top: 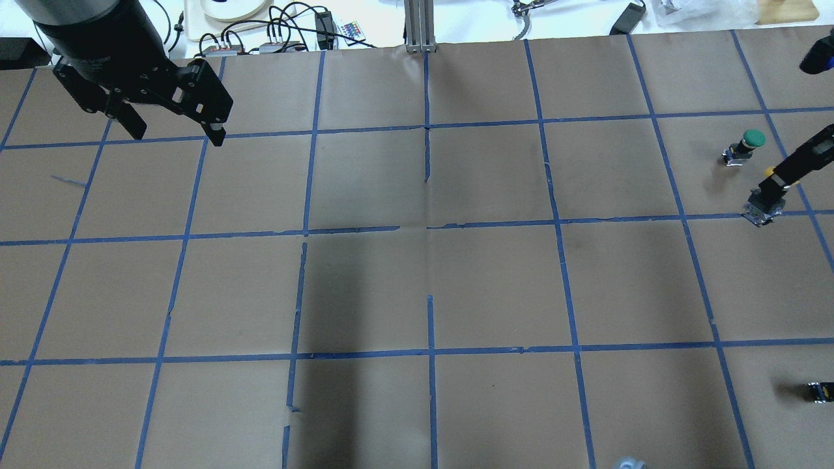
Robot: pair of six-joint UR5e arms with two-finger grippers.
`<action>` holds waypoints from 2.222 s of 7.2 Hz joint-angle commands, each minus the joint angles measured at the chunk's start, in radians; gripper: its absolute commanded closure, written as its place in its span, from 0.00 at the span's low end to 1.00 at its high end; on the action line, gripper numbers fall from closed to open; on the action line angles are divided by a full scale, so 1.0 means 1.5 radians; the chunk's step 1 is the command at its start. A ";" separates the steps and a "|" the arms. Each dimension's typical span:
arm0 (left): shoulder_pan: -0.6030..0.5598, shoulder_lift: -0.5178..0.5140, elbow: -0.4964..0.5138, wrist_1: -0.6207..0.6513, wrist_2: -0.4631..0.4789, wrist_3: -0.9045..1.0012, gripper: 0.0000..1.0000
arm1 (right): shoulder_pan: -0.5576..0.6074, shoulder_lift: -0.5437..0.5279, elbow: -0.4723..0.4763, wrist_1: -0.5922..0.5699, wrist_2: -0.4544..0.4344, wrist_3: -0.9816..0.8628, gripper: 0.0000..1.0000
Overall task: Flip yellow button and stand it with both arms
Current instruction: 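Carry the button cap-up with the right gripper while the left gripper withdraws, then lower the button upright onto the table with the right gripper and open it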
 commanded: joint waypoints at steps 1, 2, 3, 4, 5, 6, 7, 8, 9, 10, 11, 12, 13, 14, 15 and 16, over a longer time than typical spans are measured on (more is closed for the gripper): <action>0.003 -0.013 -0.011 0.004 -0.014 -0.009 0.01 | -0.054 0.002 0.060 -0.099 -0.002 -0.299 0.92; -0.003 -0.015 -0.016 0.005 -0.015 -0.056 0.01 | -0.091 0.003 0.075 -0.118 -0.004 -0.398 0.92; -0.009 -0.014 -0.020 0.005 -0.013 -0.064 0.01 | -0.118 0.010 0.084 -0.139 0.005 -0.516 0.92; -0.009 -0.014 -0.023 0.006 -0.010 -0.058 0.01 | -0.141 0.040 0.085 -0.155 0.008 -0.601 0.93; -0.011 -0.014 -0.023 0.006 -0.012 -0.064 0.01 | -0.161 0.079 0.086 -0.159 0.039 -0.675 0.92; -0.011 -0.016 -0.023 0.006 -0.013 -0.059 0.01 | -0.169 0.115 0.082 -0.160 0.052 -0.724 0.92; -0.012 -0.017 -0.021 0.006 -0.014 -0.065 0.01 | -0.168 0.125 0.081 -0.157 0.052 -0.730 0.92; -0.012 -0.017 -0.020 0.008 -0.013 -0.062 0.01 | -0.169 0.132 0.082 -0.162 0.050 -0.749 0.92; -0.012 -0.017 -0.019 0.008 -0.013 -0.065 0.01 | -0.169 0.144 0.084 -0.160 0.043 -0.767 0.91; -0.012 -0.017 -0.019 0.013 -0.013 -0.062 0.01 | -0.169 0.150 0.080 -0.158 0.040 -0.768 0.91; -0.011 -0.017 -0.019 0.013 -0.013 -0.061 0.01 | -0.169 0.154 0.083 -0.161 0.040 -0.779 0.87; -0.012 -0.017 -0.019 0.013 -0.013 -0.061 0.00 | -0.169 0.166 0.080 -0.160 0.040 -0.783 0.86; -0.011 -0.017 -0.017 0.013 -0.013 -0.062 0.00 | -0.169 0.176 0.082 -0.158 0.039 -0.783 0.86; -0.012 -0.018 -0.017 0.014 -0.013 -0.061 0.00 | -0.169 0.182 0.081 -0.158 0.039 -0.783 0.84; -0.011 -0.018 -0.017 0.014 -0.013 -0.062 0.00 | -0.169 0.185 0.079 -0.159 0.039 -0.784 0.81; -0.012 -0.018 -0.017 0.014 -0.012 -0.061 0.00 | -0.169 0.187 0.080 -0.161 0.039 -0.783 0.77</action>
